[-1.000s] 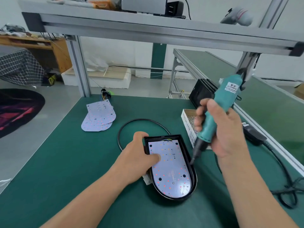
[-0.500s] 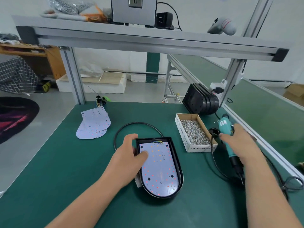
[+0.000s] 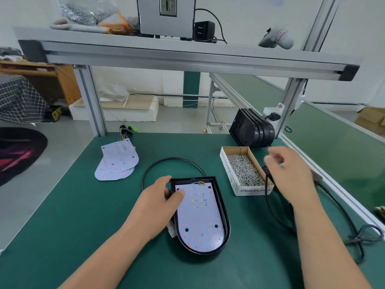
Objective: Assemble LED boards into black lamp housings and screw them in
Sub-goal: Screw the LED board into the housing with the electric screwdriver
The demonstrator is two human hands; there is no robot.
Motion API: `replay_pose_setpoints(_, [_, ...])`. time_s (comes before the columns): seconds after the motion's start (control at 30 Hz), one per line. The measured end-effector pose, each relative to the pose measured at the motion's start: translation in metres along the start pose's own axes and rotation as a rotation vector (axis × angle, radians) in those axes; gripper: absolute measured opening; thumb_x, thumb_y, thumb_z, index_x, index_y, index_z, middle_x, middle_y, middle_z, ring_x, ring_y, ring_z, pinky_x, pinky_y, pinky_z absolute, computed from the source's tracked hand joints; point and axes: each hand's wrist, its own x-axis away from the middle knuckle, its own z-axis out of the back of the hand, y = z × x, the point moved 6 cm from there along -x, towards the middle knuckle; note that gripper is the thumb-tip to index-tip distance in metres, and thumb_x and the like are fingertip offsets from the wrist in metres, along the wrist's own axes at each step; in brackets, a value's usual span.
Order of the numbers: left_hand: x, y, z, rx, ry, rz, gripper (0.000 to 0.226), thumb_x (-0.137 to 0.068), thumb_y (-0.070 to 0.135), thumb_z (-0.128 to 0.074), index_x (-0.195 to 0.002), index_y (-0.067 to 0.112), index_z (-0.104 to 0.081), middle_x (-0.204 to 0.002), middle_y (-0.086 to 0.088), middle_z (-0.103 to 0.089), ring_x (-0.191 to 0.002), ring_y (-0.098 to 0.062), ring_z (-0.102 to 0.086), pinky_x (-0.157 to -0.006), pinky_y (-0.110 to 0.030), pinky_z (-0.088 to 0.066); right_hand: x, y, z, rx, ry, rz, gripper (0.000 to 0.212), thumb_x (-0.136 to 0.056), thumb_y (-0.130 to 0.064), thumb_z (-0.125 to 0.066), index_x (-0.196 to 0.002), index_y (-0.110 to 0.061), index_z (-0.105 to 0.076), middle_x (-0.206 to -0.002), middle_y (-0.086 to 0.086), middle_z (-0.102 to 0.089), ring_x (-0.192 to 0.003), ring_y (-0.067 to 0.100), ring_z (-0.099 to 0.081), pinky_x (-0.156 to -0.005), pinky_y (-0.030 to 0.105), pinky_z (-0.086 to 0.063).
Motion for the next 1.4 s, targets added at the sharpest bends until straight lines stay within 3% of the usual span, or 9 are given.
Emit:
replay_pose_setpoints(0.1, [-0.005,-0.003,0.007,0.019,0.044,0.025,0.042,-0.099,0.055,-0.059,-0.137,0.037,-0.058,-0.091,0.026,-0.069,-0.073,0.000,-0.066,-0.073,-0.034,-0.059,0.026,-0.040,-0.034,-0.155,-0.350,0.012,0.030,-0.086,-0.067,-0.061,-0.095,-0.039,-0.067,-0.082,-0.012,-0.073,-0.070,0.001,-0.070,-0.062,0.025,-0.049])
replay_pose_setpoints(0.23, [-0.009,-0.006,0.025,0.014,0.148,0.031,0.013,-0.104,0.043,-0.052,-0.106,0.044,-0.065,-0.078,0.011,-0.072,-0.058,-0.006,-0.064,-0.062,-0.035,-0.059,0.051,-0.058,-0.082,0.134,-0.673,0.144,0.070,-0.072,-0.092,-0.054,-0.091,-0.025,-0.063,-0.072,-0.009,-0.070,-0.057,0.003,-0.067,-0.064,0.034,-0.053])
replay_pose_setpoints(0.37, [-0.016,-0.016,0.056,-0.373,0.286,0.114,0.032,-0.101,0.043,-0.055,-0.126,0.025,-0.061,-0.094,0.001,-0.069,-0.078,-0.021,-0.066,-0.069,-0.036,-0.052,0.057,-0.052,-0.103,0.134,-0.739,0.167,0.056,-0.081,-0.073,-0.064,-0.071,-0.020,-0.046,-0.063,-0.007,-0.060,-0.047,0.007,-0.065,-0.049,0.027,-0.043])
replay_pose_setpoints(0.53, [-0.017,-0.016,0.055,-0.627,0.183,0.165,0.015,-0.094,0.032,-0.057,-0.084,0.021,-0.060,-0.077,0.002,-0.064,-0.068,-0.026,-0.064,-0.062,-0.034,-0.052,0.054,-0.056,-0.109,0.096,-0.671,0.183,0.042,-0.095,-0.047,-0.062,-0.077,-0.015,-0.041,-0.075,-0.001,-0.050,-0.066,0.015,-0.044,-0.061,0.036,-0.035])
replay_pose_setpoints(0.67, [-0.018,-0.018,0.050,-0.639,0.168,0.125,0.017,-0.090,0.016,-0.050,-0.093,0.023,-0.065,-0.080,0.005,-0.067,-0.076,-0.025,-0.065,-0.069,-0.037,-0.057,0.054,-0.067,-0.107,-0.085,-0.581,0.180,0.042,-0.095,-0.033,-0.064,-0.073,-0.016,-0.032,-0.081,0.000,-0.040,-0.071,0.015,-0.035,-0.063,0.037,-0.030])
replay_pose_setpoints(0.8, [-0.020,-0.020,0.037,-0.273,0.101,0.075,0.025,-0.097,0.014,-0.052,-0.114,0.030,-0.062,-0.096,0.006,-0.071,-0.077,-0.015,-0.066,-0.070,-0.032,-0.054,0.053,-0.070,-0.109,-0.221,-0.547,0.132,0.041,-0.095,-0.023,-0.065,-0.074,-0.018,-0.030,-0.078,-0.003,-0.034,-0.069,0.012,-0.029,-0.063,0.037,-0.026])
replay_pose_setpoints(0.93, [-0.019,-0.019,0.018,0.267,0.004,0.182,0.023,-0.104,0.006,-0.051,-0.106,0.018,-0.071,-0.068,-0.008,-0.065,-0.051,-0.015,-0.059,-0.054,-0.033,-0.055,0.050,-0.058,-0.113,-0.583,-0.557,-0.190,0.035,-0.091,-0.030,-0.063,-0.084,-0.005,-0.039,-0.081,0.003,-0.039,-0.075,0.017,-0.037,-0.071,0.037,-0.029])
replay_pose_setpoints(1.07, [-0.014,-0.009,0.005,0.617,0.036,0.239,0.015,-0.107,0.000,-0.050,-0.119,0.003,-0.058,-0.092,-0.017,-0.060,-0.063,-0.018,-0.070,-0.057,-0.031,-0.061,0.054,-0.050,-0.120,-0.788,-0.565,-0.401,0.030,-0.097,-0.027,-0.065,-0.086,-0.006,-0.047,-0.074,0.000,-0.066,-0.067,0.015,-0.060,-0.063,0.029,-0.050])
replay_pose_setpoints(1.4, [-0.015,0.001,-0.011,0.833,-0.107,0.112,0.030,-0.104,-0.008,-0.050,-0.118,0.012,-0.068,-0.114,-0.015,-0.077,-0.091,-0.020,-0.075,-0.070,-0.029,-0.062,0.067,-0.060,-0.133,-0.998,-0.652,-0.503,0.019,-0.102,-0.023,-0.060,-0.108,-0.007,-0.069,-0.106,0.018,-0.074,-0.089,0.029,-0.070,-0.083,0.043,-0.055])
